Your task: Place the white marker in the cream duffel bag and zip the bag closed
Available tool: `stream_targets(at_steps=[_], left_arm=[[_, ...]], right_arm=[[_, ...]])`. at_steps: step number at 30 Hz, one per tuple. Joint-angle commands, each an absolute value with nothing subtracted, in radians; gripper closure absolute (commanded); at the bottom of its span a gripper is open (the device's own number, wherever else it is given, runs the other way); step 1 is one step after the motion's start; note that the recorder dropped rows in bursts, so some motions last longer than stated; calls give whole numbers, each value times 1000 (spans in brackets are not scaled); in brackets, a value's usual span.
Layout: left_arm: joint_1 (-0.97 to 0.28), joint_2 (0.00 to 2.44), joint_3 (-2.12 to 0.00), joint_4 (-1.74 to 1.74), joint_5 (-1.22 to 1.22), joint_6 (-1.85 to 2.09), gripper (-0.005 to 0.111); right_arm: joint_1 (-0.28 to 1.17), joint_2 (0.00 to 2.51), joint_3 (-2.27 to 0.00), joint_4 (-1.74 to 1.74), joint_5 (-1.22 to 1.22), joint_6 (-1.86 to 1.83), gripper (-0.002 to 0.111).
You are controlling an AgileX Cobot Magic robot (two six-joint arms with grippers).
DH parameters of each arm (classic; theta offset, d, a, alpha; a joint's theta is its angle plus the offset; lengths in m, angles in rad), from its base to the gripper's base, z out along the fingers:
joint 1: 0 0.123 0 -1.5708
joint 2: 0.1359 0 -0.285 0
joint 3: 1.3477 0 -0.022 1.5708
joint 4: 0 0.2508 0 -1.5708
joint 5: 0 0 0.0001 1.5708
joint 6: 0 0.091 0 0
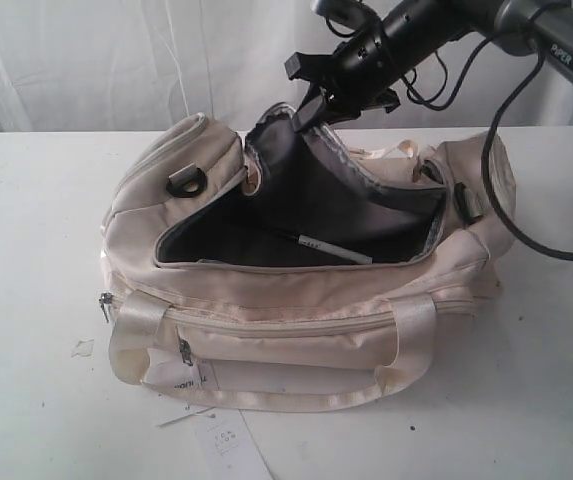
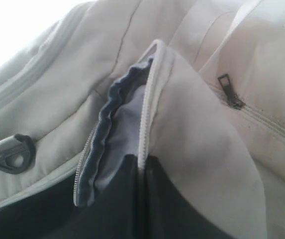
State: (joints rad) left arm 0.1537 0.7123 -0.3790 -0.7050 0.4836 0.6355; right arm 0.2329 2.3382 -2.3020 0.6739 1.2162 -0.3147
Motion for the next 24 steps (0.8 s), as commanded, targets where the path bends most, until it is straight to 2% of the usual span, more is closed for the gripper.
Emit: stream_targets(at_steps=[1, 16, 24], left_arm=[[148, 710, -373, -716, 482, 624, 107], [148, 715, -373, -716, 335, 627, 107], [148, 854, -373, -716, 185, 625, 107]], right_arm=[[232, 2285, -2286, 675, 1221, -309, 108], [287, 2209, -2046, 677, 1221, -309, 108], [318, 2128, -1911, 677, 1221, -307, 108]])
